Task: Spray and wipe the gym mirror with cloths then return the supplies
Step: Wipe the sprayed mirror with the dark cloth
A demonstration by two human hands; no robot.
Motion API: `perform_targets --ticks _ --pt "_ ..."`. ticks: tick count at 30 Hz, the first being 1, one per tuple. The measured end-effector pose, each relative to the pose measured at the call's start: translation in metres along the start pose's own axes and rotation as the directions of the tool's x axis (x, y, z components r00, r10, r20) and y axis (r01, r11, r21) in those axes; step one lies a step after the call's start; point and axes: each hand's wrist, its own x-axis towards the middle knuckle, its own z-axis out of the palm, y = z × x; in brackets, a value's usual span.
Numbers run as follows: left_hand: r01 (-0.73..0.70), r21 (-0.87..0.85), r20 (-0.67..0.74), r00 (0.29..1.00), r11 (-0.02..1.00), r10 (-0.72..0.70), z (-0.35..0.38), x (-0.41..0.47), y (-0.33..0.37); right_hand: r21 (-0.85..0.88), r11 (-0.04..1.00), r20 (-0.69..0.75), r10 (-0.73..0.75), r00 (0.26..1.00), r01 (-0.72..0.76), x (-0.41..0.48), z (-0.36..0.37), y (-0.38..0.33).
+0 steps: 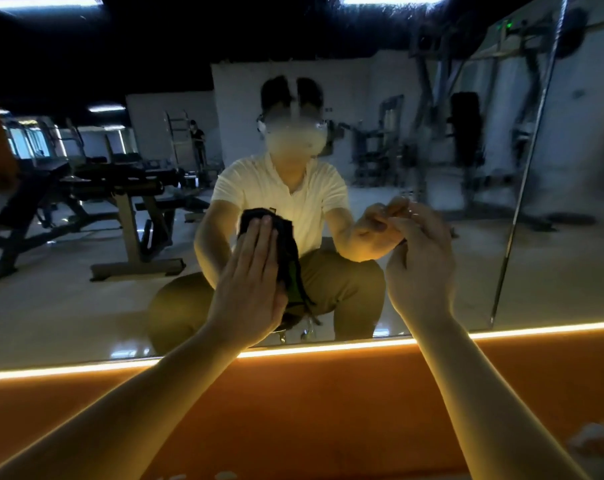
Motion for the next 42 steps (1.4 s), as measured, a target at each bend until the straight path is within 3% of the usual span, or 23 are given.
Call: perform_targets --ticks 8,14,19,23,27,29,34,42 --pt "-0.173 -0.103 0.018 0.984 0.98 0.175 0.027 0.072 0.107 0.099 0.994 -0.013 0.043 0.999 -0.042 0.011 -0.003 0.004" --pt "-0.284 0.017 -0.02 0.959 0.959 0.284 0.016 0.072 0.063 0.082 0.996 -0.032 -0.019 0.999 0.022 0.013 -0.005 0.009" --pt "-0.117 0.101 -0.031 0.992 0.988 0.121 -0.018 0.049 -0.032 -0.065 0.99 0.085 -0.122 0.989 0.128 0.01 0.006 -0.001" --pt "0.037 0.11 -0.058 0.998 0.993 -0.031 -0.042 0.021 -0.1 -0.168 0.979 0.188 -0.086 0.978 0.118 0.001 0.021 -0.012" --pt "0.268 -0.021 -0.199 0.943 0.963 -0.267 -0.047 0.01 -0.109 -0.189 0.981 0.156 -0.012 0.988 0.042 -0.001 0.03 -0.028" --pt "0.299 -0.082 -0.243 0.919 0.951 -0.31 -0.042 0.017 -0.096 -0.168 0.986 0.139 0.005 0.99 0.019 -0.004 0.032 -0.032" --pt "0.203 -0.159 -0.249 0.939 0.966 -0.238 -0.033 0.072 -0.046 -0.137 0.987 0.166 -0.058 0.984 0.081 -0.002 0.022 -0.016" --pt "-0.045 -0.036 -0.123 0.992 0.998 0.04 -0.03 0.148 0.041 -0.054 0.975 0.206 -0.2 0.958 0.215 0.009 -0.004 0.008"
